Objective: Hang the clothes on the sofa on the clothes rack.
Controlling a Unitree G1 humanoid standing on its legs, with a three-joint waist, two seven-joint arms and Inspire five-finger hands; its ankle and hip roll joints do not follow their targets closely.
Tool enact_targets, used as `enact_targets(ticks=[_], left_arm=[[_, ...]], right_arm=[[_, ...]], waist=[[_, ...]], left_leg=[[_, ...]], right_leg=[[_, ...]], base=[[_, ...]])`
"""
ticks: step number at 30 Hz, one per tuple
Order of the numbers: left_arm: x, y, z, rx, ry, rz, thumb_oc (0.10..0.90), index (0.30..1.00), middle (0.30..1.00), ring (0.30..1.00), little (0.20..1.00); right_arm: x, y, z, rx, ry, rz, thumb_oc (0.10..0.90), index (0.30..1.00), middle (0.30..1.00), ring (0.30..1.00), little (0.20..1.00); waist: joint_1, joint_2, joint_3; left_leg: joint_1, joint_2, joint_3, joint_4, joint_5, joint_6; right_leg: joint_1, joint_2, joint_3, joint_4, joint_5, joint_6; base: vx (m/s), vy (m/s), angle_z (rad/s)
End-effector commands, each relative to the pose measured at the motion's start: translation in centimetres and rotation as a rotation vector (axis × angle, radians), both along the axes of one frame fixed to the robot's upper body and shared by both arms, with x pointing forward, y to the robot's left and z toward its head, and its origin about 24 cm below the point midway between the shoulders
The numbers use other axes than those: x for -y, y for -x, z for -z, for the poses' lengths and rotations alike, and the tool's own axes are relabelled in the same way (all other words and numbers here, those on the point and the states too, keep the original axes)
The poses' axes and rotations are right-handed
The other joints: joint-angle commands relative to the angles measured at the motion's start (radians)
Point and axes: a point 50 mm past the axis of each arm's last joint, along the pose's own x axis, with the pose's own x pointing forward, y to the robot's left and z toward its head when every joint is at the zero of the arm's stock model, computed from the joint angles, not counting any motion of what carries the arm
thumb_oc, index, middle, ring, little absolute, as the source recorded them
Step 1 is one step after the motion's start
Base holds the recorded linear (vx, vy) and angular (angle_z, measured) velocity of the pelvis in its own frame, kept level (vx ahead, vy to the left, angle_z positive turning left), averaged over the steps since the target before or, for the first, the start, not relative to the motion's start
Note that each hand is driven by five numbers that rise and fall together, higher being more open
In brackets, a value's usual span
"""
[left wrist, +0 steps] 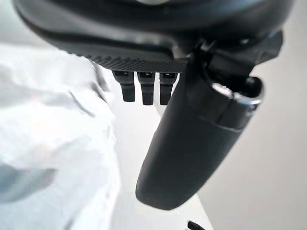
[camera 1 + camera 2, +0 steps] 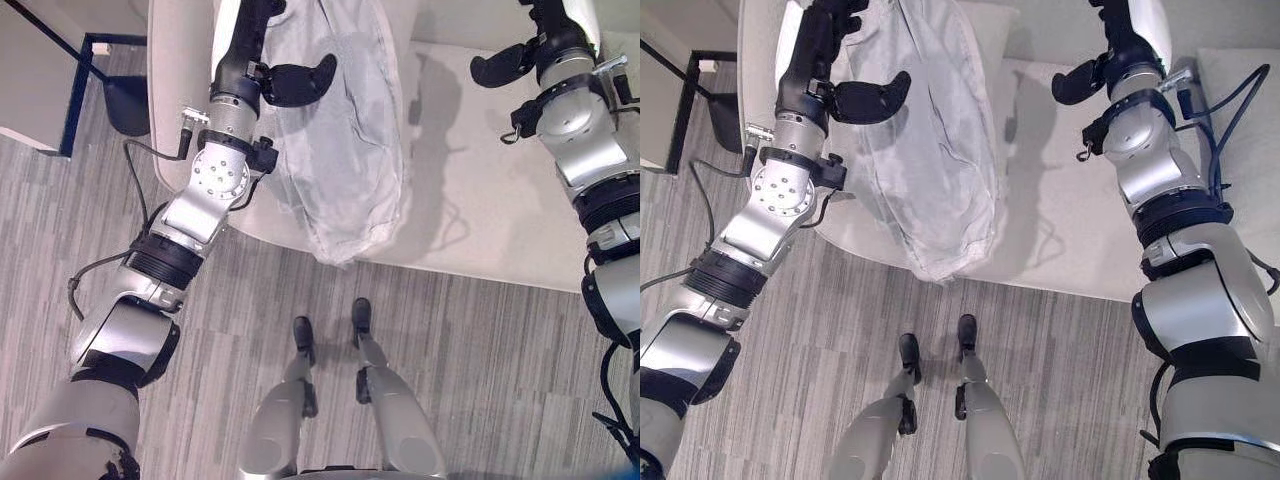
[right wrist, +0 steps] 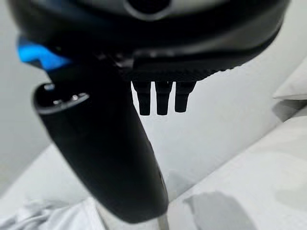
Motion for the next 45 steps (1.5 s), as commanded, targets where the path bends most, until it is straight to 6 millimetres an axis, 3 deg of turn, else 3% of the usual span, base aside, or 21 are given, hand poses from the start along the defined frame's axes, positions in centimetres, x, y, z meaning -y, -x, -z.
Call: enact_targets(ticks=[1,4,12,19,30,36,43,45], left_arm=[[-0.4,2.5,-2.4,0.218,-0.001,0.024,0.8,0.9,0.9,0.9,0.9],[-1.0,3.2,-2.5,0.246,-0.023,0.008,0.8,0.9,0.9,0.9,0.9],[-4.0,5.1,0.4,0.198,-0.021,-0.003,0.8,0.9,0.9,0.9,0.9],[-5.3,7.0,1.0,0.217,-0.006,0.01,0.8,0.9,0.9,0.9,0.9],[-5.1,8.2,2.0,0.214,0.0,0.052,0.8,0.9,0.9,0.9,0.9],[-4.7,8.5,2.5,0.199,-0.006,0.087,0.8,0.9,0.9,0.9,0.9],[-4.9,9.2,1.8,0.223,0.001,0.105,0.8,0.9,0.9,0.9,0.9],[-4.9,9.3,1.8,0.224,0.001,0.11,0.8,0.9,0.9,0.9,0.9]], right_arm=[[-1.7,1.5,-5.8,0.211,0.028,-0.057,0.8,0.9,0.9,0.9,0.9],[-1.5,1.8,-6.6,0.222,0.049,-0.05,0.8,0.9,0.9,0.9,0.9],[0.4,2.5,-7.4,0.209,0.076,-0.001,0.8,0.9,0.9,0.9,0.9],[2.8,3.2,-7.8,0.199,0.054,0.068,0.8,0.9,0.9,0.9,0.9],[2.7,4.1,-9.0,0.237,0.099,0.047,0.8,0.9,0.9,0.9,0.9],[4.4,5.0,-9.7,0.245,0.126,0.132,0.8,0.9,0.9,0.9,0.9],[7.7,5.1,-8.0,0.115,0.081,0.244,0.8,0.9,0.9,0.9,0.9],[8.1,5.0,-7.5,0.088,0.056,0.239,0.758,0.836,0.836,0.836,0.836]], waist=[[0.041,-0.026,-0.117],[0.058,-0.019,-0.121],[0.125,0.023,-0.128],[0.179,0.057,-0.135],[0.216,0.071,-0.14],[0.232,0.076,-0.13],[0.262,0.088,-0.116],[0.268,0.091,-0.115]], left_leg=[[-0.011,0.032,-0.043,0.002,-0.044,-0.099],[-0.015,0.026,-0.051,0.002,-0.043,-0.103],[-0.019,0.007,-0.097,0.002,-0.029,-0.118],[-0.049,-0.012,-0.139,0.002,-0.013,-0.128],[-0.082,-0.033,-0.179,0.002,-0.005,-0.134],[-0.089,-0.045,-0.201,0.002,-0.005,-0.138],[-0.106,-0.049,-0.216,0.002,0.005,-0.142],[-0.111,-0.051,-0.218,0.002,0.007,-0.144]], right_leg=[[0.067,-0.099,0.037,0.004,-0.096,0.136],[0.067,-0.102,0.03,0.004,-0.099,0.135],[0.091,-0.121,-0.012,0.004,-0.115,0.129],[0.087,-0.131,-0.053,0.004,-0.121,0.134],[0.091,-0.15,-0.094,0.004,-0.132,0.136],[0.103,-0.16,-0.116,0.004,-0.136,0.132],[0.097,-0.162,-0.122,0.004,-0.141,0.134],[0.093,-0.163,-0.123,0.004,-0.141,0.135]], base=[[0.09,-0.014,0.11],[0.07,-0.019,0.12],[0.06,-0.028,0.2],[0.02,-0.019,0.28],[0.03,-0.005,0.14],[0.03,-0.012,0.15],[0.0,-0.013,0.06],[0.0,-0.008,0.04]])
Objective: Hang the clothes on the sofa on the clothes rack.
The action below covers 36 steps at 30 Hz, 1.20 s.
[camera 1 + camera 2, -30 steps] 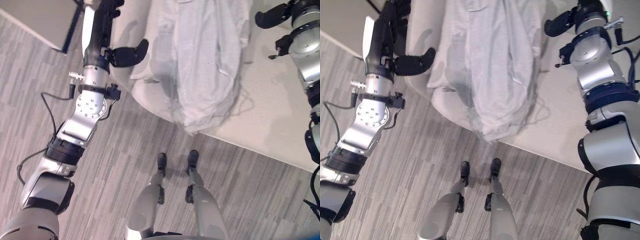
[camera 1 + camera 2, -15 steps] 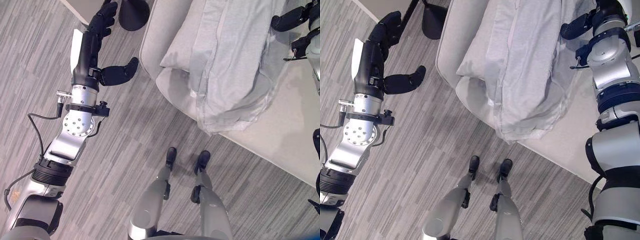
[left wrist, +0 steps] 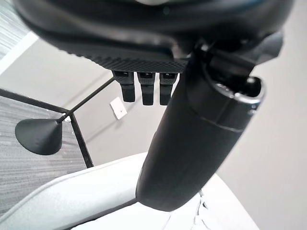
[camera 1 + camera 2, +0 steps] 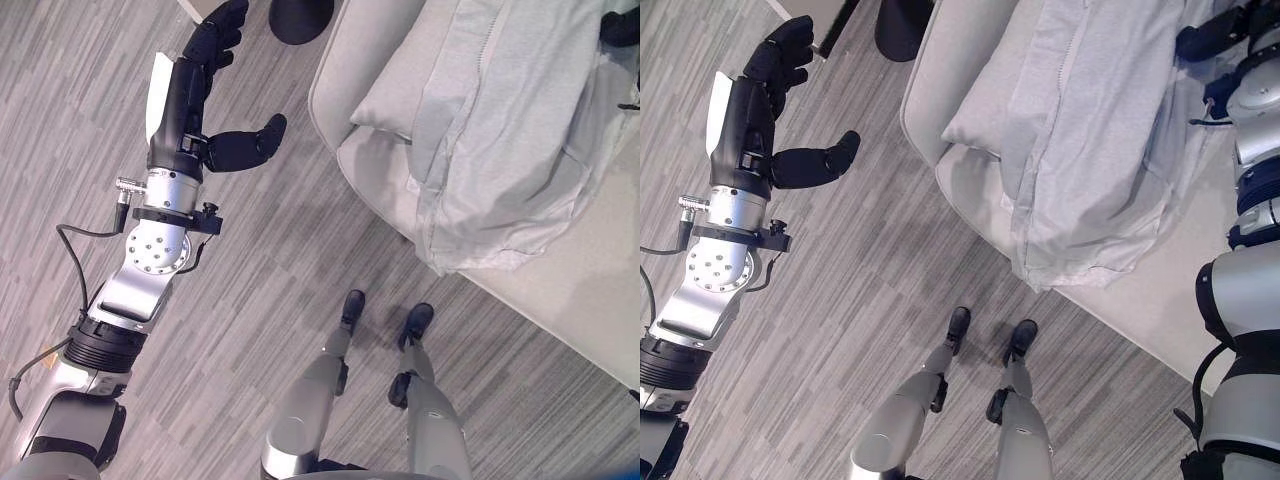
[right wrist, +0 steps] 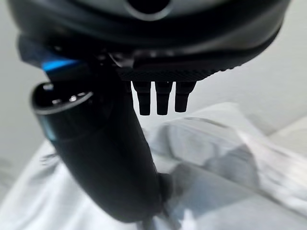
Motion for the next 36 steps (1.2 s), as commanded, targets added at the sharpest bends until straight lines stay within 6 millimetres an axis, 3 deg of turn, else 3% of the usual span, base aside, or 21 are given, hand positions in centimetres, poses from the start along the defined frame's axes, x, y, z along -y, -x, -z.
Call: enact_targets(ticks=[1,2,7,12,15,16,17,18,20,21,25,31,36], left_arm=[[0.8,3.0,-2.7,0.207,0.018,0.117,0.8,0.9,0.9,0.9,0.9],[0.4,3.4,-2.7,0.209,0.008,0.125,0.8,0.9,0.9,0.9,0.9],[-0.6,3.3,-2.4,0.2,0.03,0.077,0.8,0.9,0.9,0.9,0.9],[-0.7,3.2,-2.5,0.207,0.033,0.06,0.8,0.9,0.9,0.9,0.9],[-0.3,2.8,-2.8,0.223,0.012,0.035,0.8,0.9,0.9,0.9,0.9],[-0.2,2.8,-2.8,0.222,0.009,0.037,0.8,0.9,0.9,0.9,0.9],[-0.1,2.5,-3.0,0.223,0.01,0.029,0.8,0.9,0.9,0.9,0.9],[0.0,2.5,-2.9,0.221,0.006,0.031,0.8,0.9,0.9,0.9,0.9],[0.3,1.9,-3.2,0.216,0.0,0.029,0.8,0.9,0.9,0.9,0.9],[0.7,1.4,-3.1,0.193,0.003,0.041,0.8,0.9,0.9,0.9,0.9],[1.0,-1.9,-1.2,0.011,0.003,0.019,0.8,0.9,0.9,0.9,0.9],[-0.5,-5.1,-0.3,-0.104,-0.018,-0.139,0.8,0.9,0.9,0.9,0.9],[-0.9,-6.8,-0.2,-0.158,-0.055,-0.219,0.8,0.9,0.9,0.9,0.9]], right_arm=[[-1.1,0.8,-2.9,0.046,0.088,-0.074,0.736,0.804,0.804,0.804,0.804],[-0.3,0.3,-1.0,-0.023,-0.017,-0.119,0.4,0.3,0.3,0.3,0.3],[-0.1,0.1,0.2,-0.036,-0.032,-0.122,0.4,0.3,0.3,0.3,0.3],[-0.9,-0.1,0.6,-0.004,0.025,-0.143,0.4,0.3,0.3,0.3,0.3],[-4.0,0.7,0.8,0.115,0.182,-0.273,0.4,0.3,0.3,0.3,0.3],[-3.8,0.8,0.9,0.115,0.179,-0.27,0.4,0.3,0.3,0.3,0.3],[-4.7,1.4,1.2,0.174,0.203,-0.316,0.4,0.3,0.3,0.3,0.3],[-4.6,1.5,1.5,0.174,0.199,-0.313,0.4,0.3,0.3,0.3,0.3],[-5.2,2.3,2.0,0.224,0.208,-0.347,0.4,0.3,0.3,0.3,0.3],[-6.1,2.6,2.8,0.254,0.199,-0.397,0.4,0.3,0.3,0.3,0.3],[-8.4,3.2,5.7,0.262,0.146,-0.524,0.4,0.3,0.3,0.3,0.3],[-10.2,2.9,7.8,0.199,0.154,-0.574,0.4,0.3,0.3,0.3,0.3],[-12.6,2.6,9.0,0.177,0.146,-0.661,0.4,0.3,0.3,0.3,0.3]], waist=[[0.015,-0.04,-0.121],[0.035,-0.035,-0.118],[0.038,-0.047,-0.108],[0.011,-0.064,-0.096],[-0.063,-0.094,-0.082],[-0.062,-0.096,-0.083],[-0.098,-0.107,-0.081],[-0.096,-0.111,-0.082],[-0.13,-0.126,-0.08],[-0.175,-0.138,-0.076],[-0.26,-0.19,-0.07],[-0.326,-0.216,-0.044],[-0.355,-0.213,-0.028]], left_leg=[[0.009,-0.027,0.028,-0.006,-0.053,-0.098],[-0.016,-0.03,0.025,-0.006,-0.047,-0.103],[-0.034,-0.025,0.034,-0.006,-0.044,-0.106],[-0.021,-0.02,0.043,-0.006,-0.05,-0.104],[0.02,-0.006,0.066,-0.006,-0.069,-0.097],[0.017,-0.007,0.065,-0.006,-0.065,-0.096],[0.029,-0.001,0.078,-0.006,-0.076,-0.091],[0.03,-0.001,0.078,-0.006,-0.077,-0.091],[0.043,0.005,0.093,-0.006,-0.089,-0.086],[0.057,0.013,0.113,-0.006,-0.099,-0.078],[0.094,0.043,0.187,-0.006,-0.12,-0.056],[0.108,0.066,0.249,-0.006,-0.124,-0.046],[0.113,0.076,0.285,-0.006,-0.123,-0.043]], right_leg=[[0.111,-0.129,0.077,0.004,-0.109,0.166],[0.088,-0.13,0.078,0.004,-0.106,0.167],[0.07,-0.124,0.081,0.004,-0.105,0.169],[0.083,-0.12,0.089,0.004,-0.108,0.171],[0.114,-0.114,0.102,0.004,-0.11,0.174],[0.112,-0.114,0.101,0.004,-0.106,0.174],[0.117,-0.113,0.11,0.004,-0.106,0.175],[0.119,-0.113,0.11,0.004,-0.106,0.176],[0.122,-0.11,0.12,0.004,-0.106,0.179],[0.121,-0.106,0.14,0.004,-0.101,0.181],[0.107,-0.087,0.219,0.004,-0.084,0.182],[0.077,-0.07,0.285,0.004,-0.064,0.179],[0.055,-0.06,0.323,0.004,-0.053,0.179]], base=[[-0.03,-0.003,0.03],[0.0,0.0,0.0],[-0.02,0.003,0.02],[0.0,0.0,0.0],[0.01,0.013,-0.02],[-0.01,-0.006,0.08],[-0.02,-0.002,0.05],[-0.02,-0.011,-0.16],[-0.03,0.01,-0.28],[-0.05,0.028,-0.1],[-0.08,0.012,-0.72],[-0.07,-0.012,-0.51],[-0.05,-0.027,-0.4]])
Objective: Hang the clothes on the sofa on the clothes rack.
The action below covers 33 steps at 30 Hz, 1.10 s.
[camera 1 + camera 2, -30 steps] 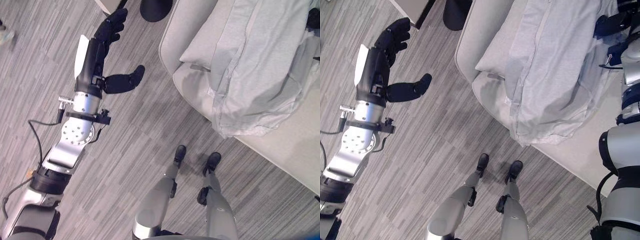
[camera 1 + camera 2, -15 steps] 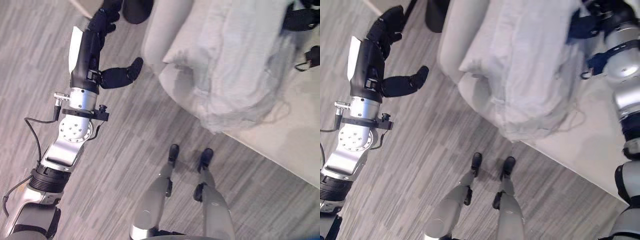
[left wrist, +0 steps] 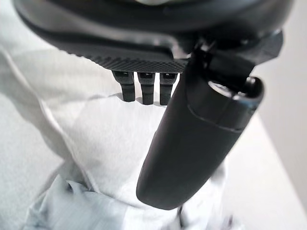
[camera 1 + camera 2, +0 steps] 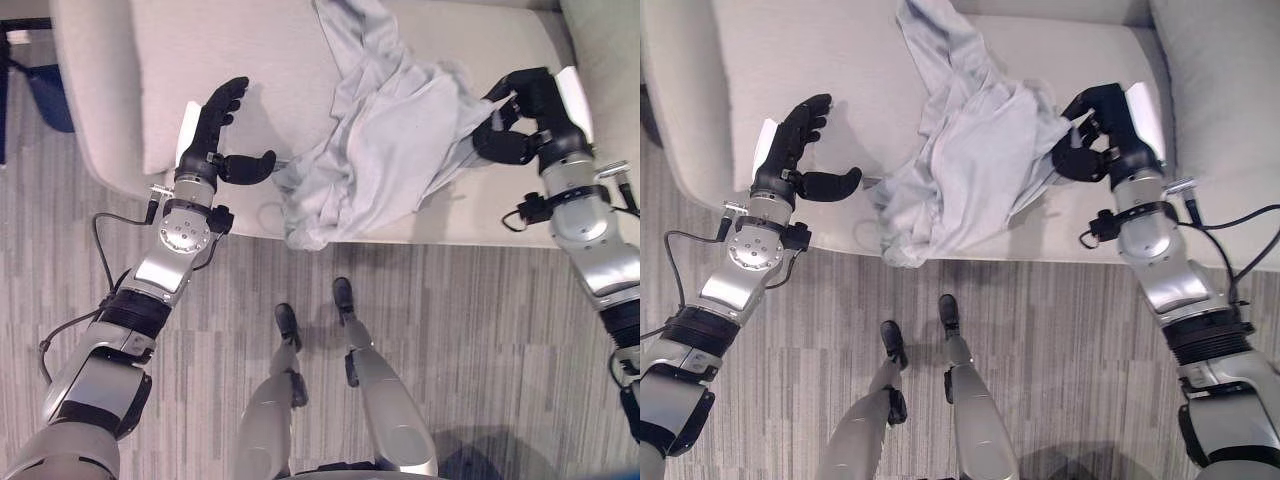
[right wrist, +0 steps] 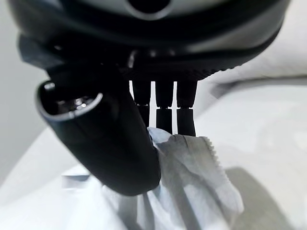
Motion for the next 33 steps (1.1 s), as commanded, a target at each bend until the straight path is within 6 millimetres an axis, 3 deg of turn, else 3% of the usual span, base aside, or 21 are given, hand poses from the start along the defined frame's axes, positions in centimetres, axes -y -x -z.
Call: enact_targets(ticks=[1,2,5,8,11,12,16,17,19,22,27,33], left_arm=[[0.5,-0.8,-5.3,0.169,-0.093,-0.011,0.8,0.9,0.9,0.9,0.9],[0.5,-0.8,-5.3,0.17,-0.094,-0.011,0.8,0.9,0.9,0.9,0.9],[1.4,-2.1,-6.1,0.138,-0.017,-0.009,0.8,0.9,0.9,0.9,0.9],[4.9,-2.8,-5.3,0.094,0.06,0.092,0.8,0.9,0.9,0.9,0.9],[6.6,-2.8,-4.2,0.046,0.107,0.155,0.8,0.9,0.9,0.9,0.9],[8.3,-2.5,-3.6,0.034,0.129,0.216,0.8,0.9,0.9,0.9,0.9],[11.1,-0.8,-3.0,0.051,0.232,0.358,0.8,0.9,0.9,0.9,0.9],[12.3,0.7,-3.0,0.07,0.286,0.464,0.8,0.9,0.9,0.9,0.9],[12.6,1.1,-2.9,0.073,0.3,0.491,0.8,0.9,0.9,0.9,0.9],[14.4,2.6,-2.2,0.043,0.344,0.615,0.8,0.9,0.9,0.9,0.9],[16.9,3.7,-1.1,-0.016,0.31,0.724,0.8,0.9,0.9,0.9,0.9],[17.6,3.6,0.8,-0.085,0.225,0.717,0.8,0.9,0.9,0.9,0.9]], right_arm=[[-3.6,0.7,-4.6,0.23,0.026,-0.15,0.4,0.3,0.3,0.3,0.3],[-3.6,0.7,-4.7,0.231,0.025,-0.15,0.4,0.3,0.3,0.3,0.3],[-6.2,0.2,-2.3,0.173,-0.017,-0.222,0.4,0.3,0.3,0.3,0.3],[-7.8,-0.5,-0.3,0.123,-0.014,-0.212,0.4,0.3,0.3,0.3,0.3],[-7.7,-0.8,0.4,0.106,-0.005,-0.183,0.4,0.3,0.3,0.3,0.3],[-7.5,-1.0,1.2,0.087,-0.001,-0.146,0.4,0.3,0.3,0.3,0.3],[-6.2,-1.0,2.6,0.058,0.026,-0.063,0.4,0.3,0.3,0.3,0.3],[-4.4,-0.6,3.6,0.05,0.035,0.018,0.4,0.3,0.3,0.3,0.3],[-3.8,-0.4,4.1,0.04,0.039,0.045,0.4,0.3,0.3,0.3,0.3],[-0.6,1.3,7.6,-0.045,0.023,0.162,0.4,0.3,0.3,0.3,0.3],[1.4,3.3,11.2,-0.132,-0.027,0.25,0.4,0.3,0.3,0.3,0.3],[1.7,3.8,12.0,-0.143,-0.057,0.278,0.4,0.3,0.3,0.3,0.3]], waist=[[0.024,-0.032,-0.049],[0.024,-0.033,-0.048],[-0.001,-0.018,-0.038],[-0.014,-0.004,-0.026],[-0.018,0.004,-0.023],[-0.018,0.015,-0.019],[-0.012,0.034,-0.019],[-0.011,0.048,-0.017],[-0.01,0.051,-0.02],[-0.023,0.07,-0.024],[-0.05,0.092,-0.017],[-0.07,0.108,-0.006]], left_leg=[[0.049,0.046,-0.023,0.003,-0.076,-0.076],[0.049,0.046,-0.023,0.003,-0.075,-0.076],[0.05,0.048,-0.015,0.003,-0.073,-0.074],[0.051,0.047,-0.015,0.003,-0.07,-0.071],[0.051,0.045,-0.016,0.003,-0.071,-0.07],[0.054,0.043,-0.017,0.003,-0.072,-0.068],[0.065,0.038,-0.017,0.003,-0.076,-0.064],[0.077,0.034,-0.017,0.003,-0.083,-0.062],[0.075,0.033,-0.017,0.003,-0.08,-0.061],[0.089,0.031,-0.018,0.003,-0.085,-0.062],[0.104,0.032,-0.011,0.003,-0.091,-0.063],[0.11,0.035,0.007,0.003,-0.095,-0.061]], right_leg=[[0.118,-0.113,-0.023,0.002,-0.116,0.133],[0.118,-0.113,-0.023,0.002,-0.116,0.133],[0.109,-0.105,-0.011,0.002,-0.111,0.131],[0.108,-0.104,-0.007,0.002,-0.11,0.13],[0.107,-0.105,-0.006,0.002,-0.109,0.13],[0.11,-0.105,-0.006,0.002,-0.11,0.129],[0.12,-0.106,-0.007,0.002,-0.113,0.13],[0.133,-0.107,-0.008,0.002,-0.121,0.131],[0.133,-0.108,-0.008,0.002,-0.118,0.13],[0.151,-0.109,-0.017,0.002,-0.127,0.13],[0.164,-0.113,-0.021,0.002,-0.131,0.132],[0.16,-0.115,-0.011,0.002,-0.13,0.136]], base=[[-0.02,-0.037,-0.32],[-0.02,-0.041,-0.12],[-0.01,-0.052,-0.03],[0.0,-0.049,-0.01],[0.0,0.0,0.0],[0.0,0.0,0.0],[0.01,-0.005,0.0],[0.0,0.0,0.0],[0.01,-0.01,0.07],[0.01,-0.028,0.01],[0.0,-0.003,-0.01],[-0.01,0.002,-0.06]])
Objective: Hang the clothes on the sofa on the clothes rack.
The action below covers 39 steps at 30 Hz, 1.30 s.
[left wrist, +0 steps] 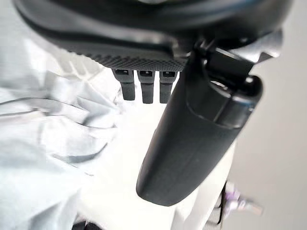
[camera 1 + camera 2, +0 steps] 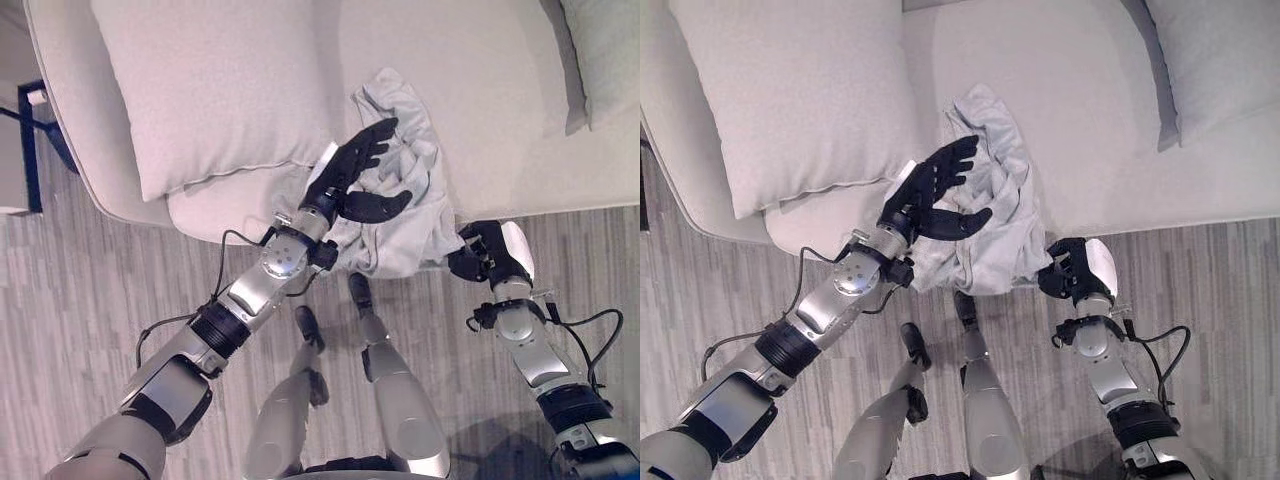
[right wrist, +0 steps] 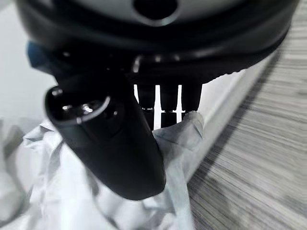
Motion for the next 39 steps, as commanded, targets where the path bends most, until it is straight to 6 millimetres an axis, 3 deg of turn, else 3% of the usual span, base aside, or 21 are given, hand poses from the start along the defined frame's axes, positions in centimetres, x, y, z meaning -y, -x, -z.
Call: enact_targets(ticks=[1,4,5,7,9,10,13,15,16,18,22,24,30,36,38,39], left_arm=[[1.0,-0.4,-2.0,0.132,-0.042,0.025,0.8,0.9,0.9,0.9,0.9],[0.2,-1.0,-1.8,0.192,-0.167,-0.038,0.8,0.9,0.9,0.9,0.9],[-1.2,-1.5,-1.1,0.198,-0.235,-0.104,0.8,0.9,0.9,0.9,0.9],[-2.0,-1.8,-0.6,0.197,-0.269,-0.145,0.8,0.9,0.9,0.9,0.9],[-2.8,-1.7,0.1,0.169,-0.253,-0.173,0.8,0.9,0.9,0.9,0.9],[-2.8,-1.7,0.1,0.168,-0.253,-0.174,0.8,0.9,0.9,0.9,0.9],[-4.0,-1.6,1.1,0.117,-0.205,-0.209,0.8,0.9,0.9,0.9,0.9],[-4.7,-1.3,1.7,0.089,-0.187,-0.221,0.8,0.9,0.9,0.9,0.9],[-5.3,-1.0,2.2,0.065,-0.16,-0.227,0.8,0.9,0.9,0.9,0.9],[-6.2,-0.2,3.3,0.008,-0.104,-0.23,0.8,0.9,0.9,0.9,0.9],[-7.5,0.6,4.1,-0.03,-0.057,-0.253,0.8,0.9,0.9,0.9,0.9],[-8.4,1.3,5.2,-0.074,-0.027,-0.266,0.8,0.9,0.9,0.9,0.9],[-9.4,2.5,7.2,-0.165,0.031,-0.294,0.8,0.9,0.9,0.9,0.9],[-7.4,2.4,8.3,-0.24,0.095,-0.242,0.8,0.9,0.9,0.9,0.9],[-6.4,2.0,8.7,-0.271,0.102,-0.223,0.8,0.9,0.9,0.9,0.9],[-5.0,1.4,8.9,-0.304,0.098,-0.192,0.8,0.9,0.9,0.9,0.9]], right_arm=[[0.1,-0.7,-3.8,0.215,0.022,0.006,0.4,0.3,0.3,0.3,0.3],[0.2,-0.8,-4.0,0.234,0.016,0.016,0.4,0.3,0.3,0.3,0.3],[0.3,-1.1,-4.8,0.275,0.023,0.043,0.4,0.3,0.3,0.3,0.3],[0.2,-1.4,-5.9,0.33,0.016,0.051,0.4,0.3,0.3,0.3,0.3],[-0.3,-1.7,-8.3,0.432,0.012,0.025,0.4,0.3,0.3,0.3,0.3],[-0.4,-1.7,-8.3,0.431,0.012,0.024,0.4,0.3,0.3,0.3,0.3],[-1.8,-1.3,-13.6,0.632,0.007,-0.093,0.4,0.3,0.3,0.3,0.3],[-2.4,-0.9,-16.0,0.716,-0.024,-0.156,0.4,0.3,0.3,0.3,0.3],[-3.2,-0.1,-18.4,0.797,-0.026,-0.233,0.4,0.3,0.3,0.3,0.3],[-3.3,0.8,-20.9,0.872,-0.065,-0.299,0.4,0.3,0.3,0.3,0.3],[-3.0,1.4,-22.0,0.888,-0.073,-0.332,0.4,0.3,0.3,0.3,0.3],[-2.4,1.8,-23.0,0.905,-0.082,-0.345,0.4,0.3,0.3,0.3,0.3],[-1.1,2.4,-24.0,0.891,-0.087,-0.353,0.4,0.3,0.3,0.3,0.3],[-1.0,2.1,-25.2,0.862,-0.021,-0.354,0.4,0.3,0.3,0.3,0.3],[-1.3,1.8,-25.5,0.851,-0.021,-0.369,0.4,0.3,0.3,0.3,0.3],[-2.0,1.2,-25.4,0.826,-0.036,-0.395,0.4,0.3,0.3,0.3,0.3]], waist=[[-0.004,-0.035,-0.064],[-0.004,-0.029,-0.055],[-0.001,-0.023,-0.045],[0.004,-0.021,-0.04],[0.012,-0.024,-0.044],[0.011,-0.024,-0.044],[0.025,-0.04,-0.067],[0.034,-0.054,-0.091],[0.044,-0.065,-0.121],[0.061,-0.085,-0.173],[0.077,-0.109,-0.222],[0.091,-0.138,-0.277],[0.112,-0.189,-0.367],[0.117,-0.231,-0.429],[0.112,-0.239,-0.438],[0.105,-0.25,-0.449]], left_leg=[[0.04,0.047,-0.015,0.008,-0.082,-0.062],[0.038,0.047,-0.01,0.008,-0.081,-0.063],[0.035,0.049,-0.003,0.008,-0.079,-0.063],[0.032,0.051,-0.002,0.008,-0.076,-0.064],[0.032,0.054,-0.002,0.008,-0.077,-0.064],[0.032,0.054,-0.001,0.008,-0.077,-0.064],[0.051,0.06,-0.003,0.008,-0.084,-0.067],[0.063,0.063,-0.003,0.008,-0.082,-0.069],[0.092,0.067,-0.008,0.008,-0.094,-0.07],[0.139,0.074,-0.016,0.008,-0.109,-0.073],[0.183,0.08,-0.02,0.008,-0.118,-0.073],[0.221,0.085,-0.02,0.008,-0.129,-0.073],[0.298,0.098,-0.021,0.008,-0.15,-0.076],[0.347,0.107,-0.023,0.008,-0.165,-0.079],[0.355,0.11,-0.021,0.008,-0.166,-0.08],[0.359,0.11,-0.016,0.008,-0.168,-0.081]], right_leg=[[0.098,-0.106,-0.034,0.003,-0.121,0.139],[0.091,-0.107,-0.028,0.003,-0.118,0.141],[0.082,-0.106,-0.02,0.003,-0.115,0.142],[0.077,-0.105,-0.02,0.003,-0.115,0.141],[0.076,-0.104,-0.02,0.003,-0.115,0.14],[0.076,-0.104,-0.019,0.003,-0.115,0.14],[0.096,-0.097,-0.023,0.003,-0.124,0.138],[0.11,-0.095,-0.027,0.003,-0.125,0.134],[0.139,-0.09,-0.038,0.003,-0.139,0.131],[0.193,-0.087,-0.057,0.003,-0.157,0.125],[0.24,-0.08,-0.067,0.003,-0.169,0.121],[0.28,-0.074,-0.077,0.003,-0.179,0.118],[0.364,-0.067,-0.1,0.003,-0.199,0.112],[0.423,-0.064,-0.123,0.003,-0.214,0.102],[0.429,-0.064,-0.125,0.003,-0.213,0.102],[0.432,-0.063,-0.124,0.003,-0.21,0.101]], base=[[-0.02,-0.004,-0.06],[-0.02,0.001,-0.09],[-0.03,-0.01,-0.15],[-0.02,-0.011,-0.11],[-0.01,-0.01,-0.1],[0.01,-0.01,-0.11],[0.02,-0.008,-0.04],[0.04,-0.018,0.0],[0.11,-0.025,0.09],[0.14,-0.011,0.22],[0.09,0.0,0.24],[0.11,-0.007,0.08],[0.09,-0.004,0.04],[0.07,-0.01,0.09],[0.03,-0.005,0.06],[0.01,-0.002,-0.04]])
